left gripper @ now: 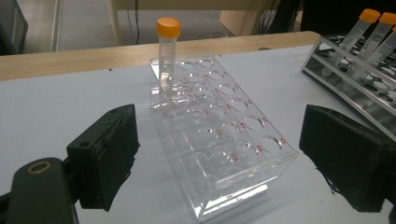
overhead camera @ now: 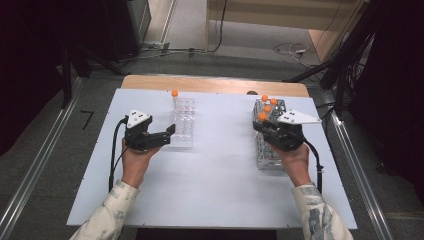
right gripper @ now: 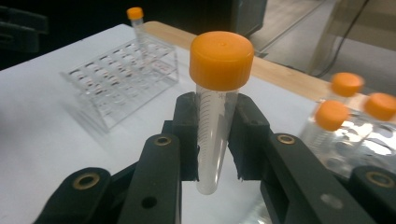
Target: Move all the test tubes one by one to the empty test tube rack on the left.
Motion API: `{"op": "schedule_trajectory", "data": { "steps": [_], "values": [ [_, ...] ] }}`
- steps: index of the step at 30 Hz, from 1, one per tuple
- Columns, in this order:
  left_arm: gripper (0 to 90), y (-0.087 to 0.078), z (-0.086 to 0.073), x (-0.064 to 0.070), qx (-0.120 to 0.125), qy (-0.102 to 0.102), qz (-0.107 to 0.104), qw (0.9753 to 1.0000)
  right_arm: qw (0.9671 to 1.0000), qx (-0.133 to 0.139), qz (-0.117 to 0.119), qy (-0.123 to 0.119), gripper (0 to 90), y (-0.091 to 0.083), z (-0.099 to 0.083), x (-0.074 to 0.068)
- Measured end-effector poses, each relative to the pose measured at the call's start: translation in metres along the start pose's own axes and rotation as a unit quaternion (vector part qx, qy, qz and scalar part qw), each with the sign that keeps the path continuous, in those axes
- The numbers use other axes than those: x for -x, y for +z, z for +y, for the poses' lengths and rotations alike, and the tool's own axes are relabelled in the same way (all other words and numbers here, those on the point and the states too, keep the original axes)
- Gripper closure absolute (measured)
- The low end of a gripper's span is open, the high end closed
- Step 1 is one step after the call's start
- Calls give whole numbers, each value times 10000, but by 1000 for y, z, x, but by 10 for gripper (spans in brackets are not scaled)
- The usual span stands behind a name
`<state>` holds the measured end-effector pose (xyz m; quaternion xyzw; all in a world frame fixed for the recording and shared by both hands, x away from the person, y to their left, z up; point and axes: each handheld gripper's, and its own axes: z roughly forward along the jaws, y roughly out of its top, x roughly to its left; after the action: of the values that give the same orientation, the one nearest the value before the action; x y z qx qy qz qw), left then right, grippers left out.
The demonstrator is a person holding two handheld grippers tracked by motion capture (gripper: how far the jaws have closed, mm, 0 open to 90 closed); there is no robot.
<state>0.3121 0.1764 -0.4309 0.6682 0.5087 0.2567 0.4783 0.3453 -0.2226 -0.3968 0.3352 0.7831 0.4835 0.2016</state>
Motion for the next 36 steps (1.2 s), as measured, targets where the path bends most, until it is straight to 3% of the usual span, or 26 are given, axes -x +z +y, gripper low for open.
{"op": "schedule_trajectory", "data": {
  "steps": [10,19,26,36],
  "values": [
    [124,-1,2,8,23,44,-123,9999,9987,-177,418,-225,718,36,0,-38],
    [135,-3,4,25,46,185,-448,9988,9960,-372,661,-473,718,61,-3,-66],
    [162,-5,4,46,68,353,-779,9963,9940,-441,806,-589,718,72,-5,-81],
    [243,1,3,72,23,502,-1291,9904,9912,-531,998,-684,718,80,-8,-95]
  ]
}}
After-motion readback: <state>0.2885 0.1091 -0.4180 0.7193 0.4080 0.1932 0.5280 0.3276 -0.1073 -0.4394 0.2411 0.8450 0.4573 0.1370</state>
